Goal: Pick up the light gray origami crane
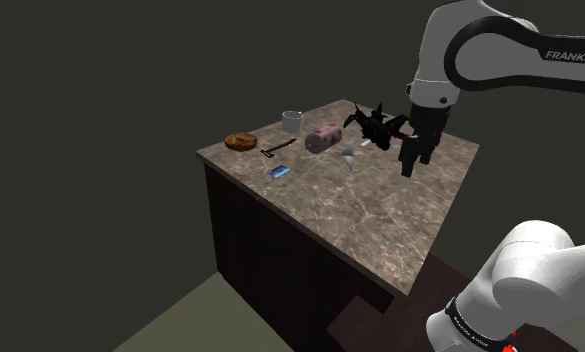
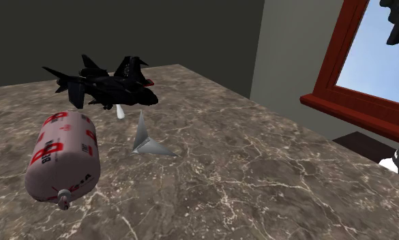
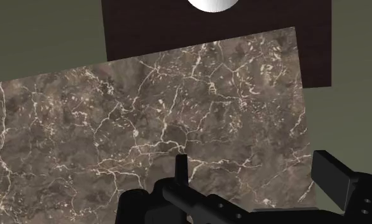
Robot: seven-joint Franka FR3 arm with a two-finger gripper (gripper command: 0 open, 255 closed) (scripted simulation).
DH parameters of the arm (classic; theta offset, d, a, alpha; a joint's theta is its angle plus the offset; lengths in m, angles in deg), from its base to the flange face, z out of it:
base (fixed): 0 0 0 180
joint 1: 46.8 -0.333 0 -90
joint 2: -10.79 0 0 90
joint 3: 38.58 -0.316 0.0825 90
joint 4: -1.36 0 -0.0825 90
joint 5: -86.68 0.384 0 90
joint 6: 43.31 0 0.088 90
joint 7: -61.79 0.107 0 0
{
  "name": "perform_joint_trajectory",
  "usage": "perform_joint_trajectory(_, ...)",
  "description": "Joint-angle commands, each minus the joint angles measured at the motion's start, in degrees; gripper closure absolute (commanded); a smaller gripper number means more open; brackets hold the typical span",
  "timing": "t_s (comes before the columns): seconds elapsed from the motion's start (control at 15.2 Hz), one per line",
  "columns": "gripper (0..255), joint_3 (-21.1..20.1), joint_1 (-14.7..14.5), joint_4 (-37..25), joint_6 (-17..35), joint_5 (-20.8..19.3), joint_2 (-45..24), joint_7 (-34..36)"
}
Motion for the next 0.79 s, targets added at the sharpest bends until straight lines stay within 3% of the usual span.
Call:
perform_joint_trajectory(0.0,0,0.0,0.0,0.0,0.0,0.0,0.0,0.0)
perform_joint_trajectory(0.73,0,12.23,0.02,-6.7,13.07,-5.7,-18.01,-20.68)
